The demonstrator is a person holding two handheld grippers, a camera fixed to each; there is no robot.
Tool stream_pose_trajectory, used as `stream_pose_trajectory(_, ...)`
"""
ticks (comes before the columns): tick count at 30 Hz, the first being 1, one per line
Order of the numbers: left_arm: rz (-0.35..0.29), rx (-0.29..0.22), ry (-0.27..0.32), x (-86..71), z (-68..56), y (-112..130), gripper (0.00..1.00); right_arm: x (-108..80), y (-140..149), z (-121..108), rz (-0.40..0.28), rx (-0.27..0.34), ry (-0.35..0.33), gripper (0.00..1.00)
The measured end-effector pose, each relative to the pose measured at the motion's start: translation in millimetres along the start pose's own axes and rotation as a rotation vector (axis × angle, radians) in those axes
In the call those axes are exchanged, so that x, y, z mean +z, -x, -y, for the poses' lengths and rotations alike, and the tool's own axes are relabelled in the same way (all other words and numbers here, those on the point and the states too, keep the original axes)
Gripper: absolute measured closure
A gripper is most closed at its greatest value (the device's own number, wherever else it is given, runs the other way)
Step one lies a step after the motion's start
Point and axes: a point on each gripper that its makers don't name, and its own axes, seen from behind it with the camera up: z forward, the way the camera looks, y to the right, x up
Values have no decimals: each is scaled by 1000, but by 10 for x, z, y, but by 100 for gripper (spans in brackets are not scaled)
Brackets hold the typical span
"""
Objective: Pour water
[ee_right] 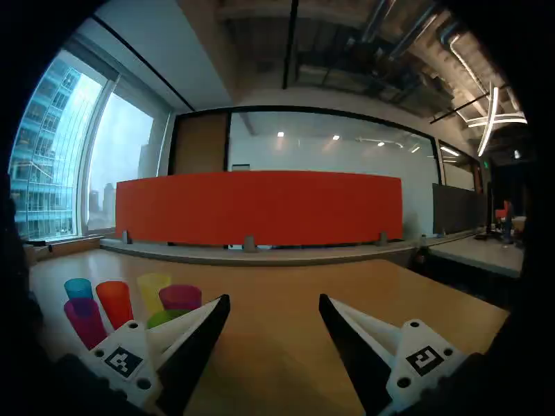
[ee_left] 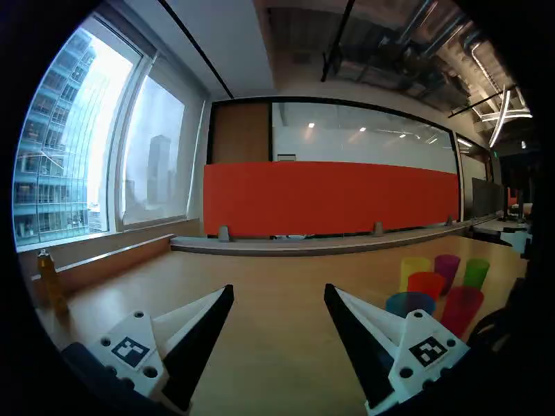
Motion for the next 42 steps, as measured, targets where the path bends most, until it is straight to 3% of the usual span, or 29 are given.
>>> stream_pose_trajectory(27, 7, 19, -8, 20, 14, -73, 3, 22, 28, 23, 21, 3, -7, 1)
stream_pose_trajectory(33, -7, 11, 18, -19, -54, -339, 3, 21, -167, 58, 14, 3, -24, 1)
stream_pose_trajectory(42, 25, -15, 64, -53, -147, -640, 3, 8, -726, 43, -6, -28, -48, 1)
